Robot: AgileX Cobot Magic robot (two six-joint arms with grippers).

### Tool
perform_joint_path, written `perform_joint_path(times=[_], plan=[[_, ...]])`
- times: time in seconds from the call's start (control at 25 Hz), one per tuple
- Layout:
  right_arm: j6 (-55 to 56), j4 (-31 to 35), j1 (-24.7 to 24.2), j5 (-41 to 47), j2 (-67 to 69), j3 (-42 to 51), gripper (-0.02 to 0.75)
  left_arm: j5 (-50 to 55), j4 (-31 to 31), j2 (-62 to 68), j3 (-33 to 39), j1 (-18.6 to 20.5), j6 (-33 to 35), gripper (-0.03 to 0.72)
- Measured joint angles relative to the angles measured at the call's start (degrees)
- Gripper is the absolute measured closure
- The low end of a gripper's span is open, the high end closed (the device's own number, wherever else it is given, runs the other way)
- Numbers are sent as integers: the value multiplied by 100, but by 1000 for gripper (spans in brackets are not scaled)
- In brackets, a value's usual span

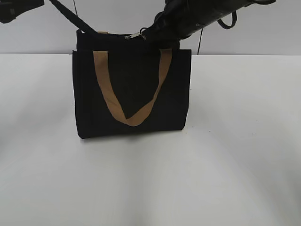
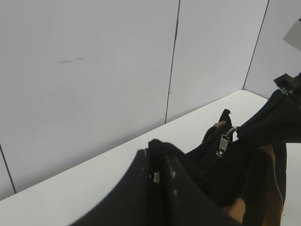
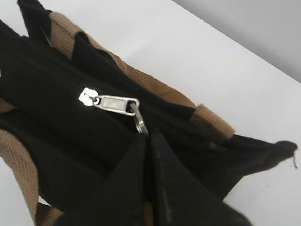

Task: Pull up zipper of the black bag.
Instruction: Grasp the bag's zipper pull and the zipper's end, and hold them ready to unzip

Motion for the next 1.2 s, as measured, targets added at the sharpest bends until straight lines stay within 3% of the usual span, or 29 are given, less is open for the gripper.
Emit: perform_joint_path(times=[0.56,0.92,1.04,1.2], plan=[[422,-288,-661,490,-161,0,752,33,16,0,0,5,0,670],[523,-309,-692,559,-161,0,740,193,602,-9,0,5,0,670],[529,-325,-705,605,-173,0,675,459,934,-9,0,5,-91,668],[542,-379,-710,748,-277,0,481,616,1059,-9,0,5,-144,610]])
